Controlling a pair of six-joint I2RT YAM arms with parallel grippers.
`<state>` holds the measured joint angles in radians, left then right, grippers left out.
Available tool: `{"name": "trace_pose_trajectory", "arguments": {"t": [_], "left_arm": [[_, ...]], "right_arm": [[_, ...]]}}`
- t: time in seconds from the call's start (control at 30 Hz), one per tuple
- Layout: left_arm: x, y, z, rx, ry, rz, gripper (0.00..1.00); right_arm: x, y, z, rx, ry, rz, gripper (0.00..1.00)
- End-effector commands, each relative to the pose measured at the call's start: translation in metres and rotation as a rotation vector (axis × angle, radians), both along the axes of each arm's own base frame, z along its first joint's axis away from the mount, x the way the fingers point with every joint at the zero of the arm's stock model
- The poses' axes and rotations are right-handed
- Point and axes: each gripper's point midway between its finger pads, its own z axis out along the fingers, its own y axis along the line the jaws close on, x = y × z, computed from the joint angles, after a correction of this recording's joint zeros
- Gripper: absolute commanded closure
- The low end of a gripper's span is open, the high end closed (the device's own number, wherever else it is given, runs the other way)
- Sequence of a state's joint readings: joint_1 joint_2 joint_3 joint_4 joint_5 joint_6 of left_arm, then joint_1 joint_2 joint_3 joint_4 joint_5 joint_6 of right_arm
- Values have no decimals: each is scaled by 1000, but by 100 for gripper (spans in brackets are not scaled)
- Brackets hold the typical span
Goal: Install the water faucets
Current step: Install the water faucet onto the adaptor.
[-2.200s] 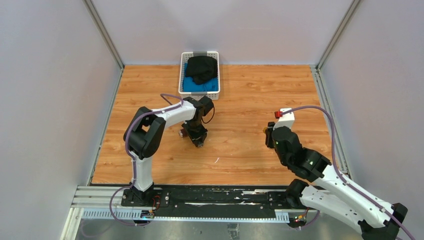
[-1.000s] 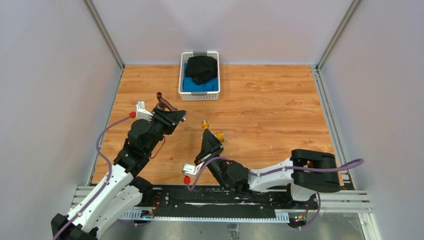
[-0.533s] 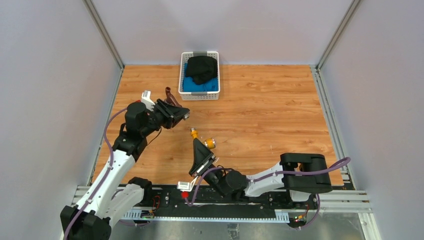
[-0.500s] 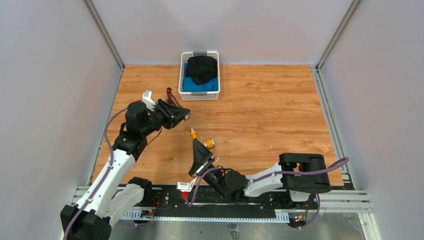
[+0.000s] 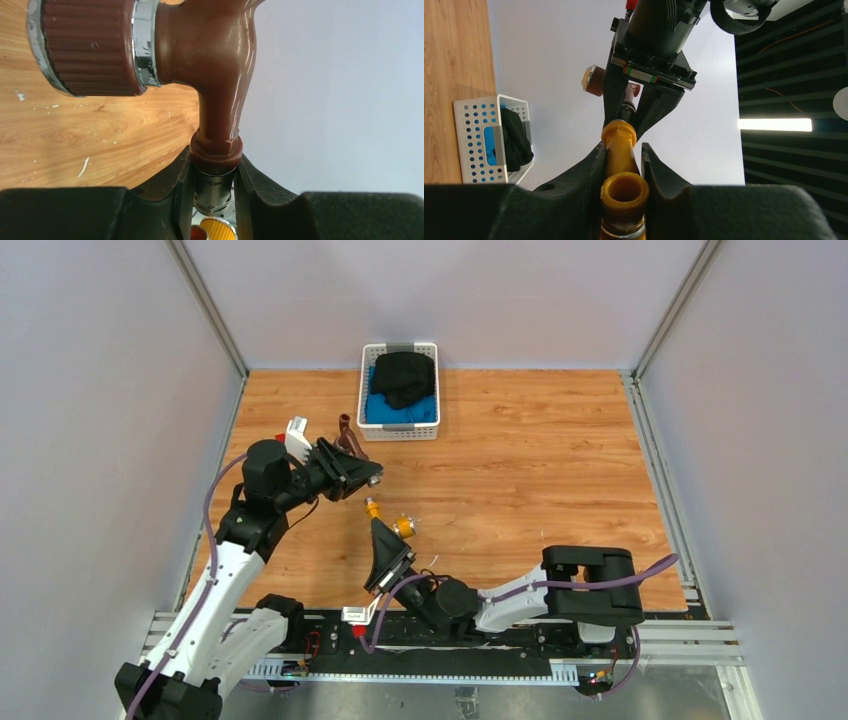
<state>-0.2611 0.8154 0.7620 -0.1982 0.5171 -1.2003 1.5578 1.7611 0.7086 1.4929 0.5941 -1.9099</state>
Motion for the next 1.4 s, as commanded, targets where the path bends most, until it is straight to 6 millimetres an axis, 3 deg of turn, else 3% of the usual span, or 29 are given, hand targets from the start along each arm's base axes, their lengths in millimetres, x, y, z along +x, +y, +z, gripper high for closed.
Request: {"name": "trace_pose_trajectory", "arguments": {"t": [0.0, 0.23, 0.7, 1.37], "left_arm": [[-11, -1, 24, 32, -81, -64, 100], [-14, 0, 27, 60, -85, -67, 100], [-14, 1, 17, 88, -65, -73, 100], [-18, 0, 8, 124, -73, -110, 100]], "right_arm": [[6, -9, 28, 118, -26, -3, 100], [16, -14, 25, 106, -28, -32, 100], [15, -17, 36, 134, -34, -22, 100], [16, -15, 31, 125, -29, -27, 100]]}}
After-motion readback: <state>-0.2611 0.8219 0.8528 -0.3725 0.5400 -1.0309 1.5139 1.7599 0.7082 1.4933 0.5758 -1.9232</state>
